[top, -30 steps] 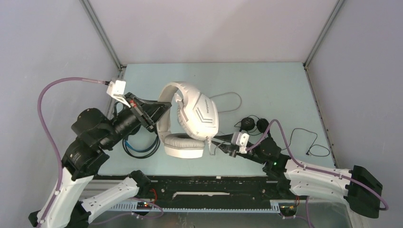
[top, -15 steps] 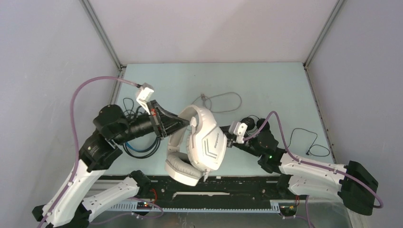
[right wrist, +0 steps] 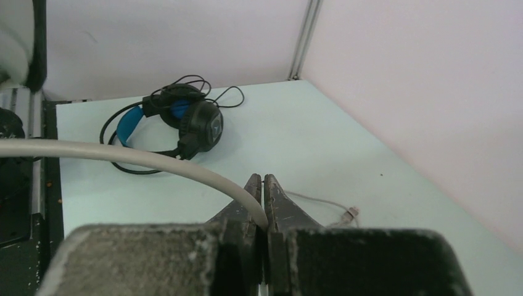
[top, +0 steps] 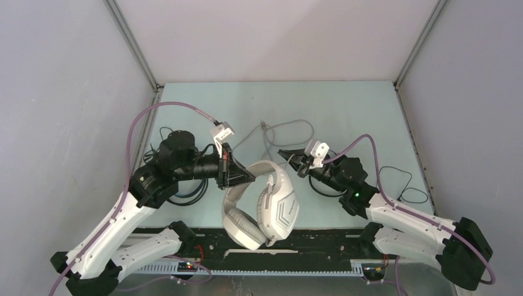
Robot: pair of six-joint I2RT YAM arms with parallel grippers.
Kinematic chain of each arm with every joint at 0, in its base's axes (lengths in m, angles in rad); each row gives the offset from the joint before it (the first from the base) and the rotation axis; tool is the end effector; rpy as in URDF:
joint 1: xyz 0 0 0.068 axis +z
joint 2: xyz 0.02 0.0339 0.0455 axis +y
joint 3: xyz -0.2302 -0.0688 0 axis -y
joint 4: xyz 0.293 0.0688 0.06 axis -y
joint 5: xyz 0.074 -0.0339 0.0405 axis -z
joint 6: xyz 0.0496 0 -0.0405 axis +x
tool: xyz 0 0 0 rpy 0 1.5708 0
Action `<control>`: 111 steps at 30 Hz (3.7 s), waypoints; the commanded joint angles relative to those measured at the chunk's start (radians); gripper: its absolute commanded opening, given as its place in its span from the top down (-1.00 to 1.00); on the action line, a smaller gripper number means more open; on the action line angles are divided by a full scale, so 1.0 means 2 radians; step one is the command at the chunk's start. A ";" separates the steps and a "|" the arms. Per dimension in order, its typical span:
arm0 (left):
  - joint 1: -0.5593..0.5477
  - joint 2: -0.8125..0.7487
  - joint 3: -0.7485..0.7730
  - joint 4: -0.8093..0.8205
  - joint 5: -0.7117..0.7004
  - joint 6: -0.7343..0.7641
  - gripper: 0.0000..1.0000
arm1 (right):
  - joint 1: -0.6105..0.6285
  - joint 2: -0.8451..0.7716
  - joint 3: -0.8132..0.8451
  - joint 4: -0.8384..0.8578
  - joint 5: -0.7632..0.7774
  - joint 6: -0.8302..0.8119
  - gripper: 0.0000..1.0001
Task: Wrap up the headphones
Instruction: Wrap the headphones cable around the headphones.
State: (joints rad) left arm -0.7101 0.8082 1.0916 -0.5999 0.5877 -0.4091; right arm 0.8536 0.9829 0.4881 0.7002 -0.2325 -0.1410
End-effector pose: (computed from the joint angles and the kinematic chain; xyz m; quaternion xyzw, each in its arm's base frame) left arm 0.1603 -0.1741 0.3836 0.2842 0.7408 -0.4969 0.3515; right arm 0.1875 0.2324 0.2437 -0.3780 0.5078 0.3374 0.6967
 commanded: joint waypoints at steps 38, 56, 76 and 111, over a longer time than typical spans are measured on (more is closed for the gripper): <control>-0.094 0.057 -0.042 -0.017 -0.560 0.198 1.00 | -0.031 0.031 0.269 -0.427 -0.188 0.304 0.90; -0.094 0.048 -0.044 0.014 -0.697 0.071 1.00 | 0.020 0.067 0.269 -0.305 -0.182 0.373 0.68; -0.083 0.021 -0.060 0.081 -0.709 -0.126 1.00 | 0.097 0.068 0.266 -0.346 0.001 0.275 0.61; -0.076 0.066 0.073 -0.019 -0.662 -0.187 1.00 | 0.176 0.013 -0.004 0.030 0.067 -0.008 0.22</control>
State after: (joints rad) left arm -0.8673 0.9504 1.1072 -0.6952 -0.7658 -0.7025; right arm 1.2011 1.0142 0.5259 0.5640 -0.0914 -0.0490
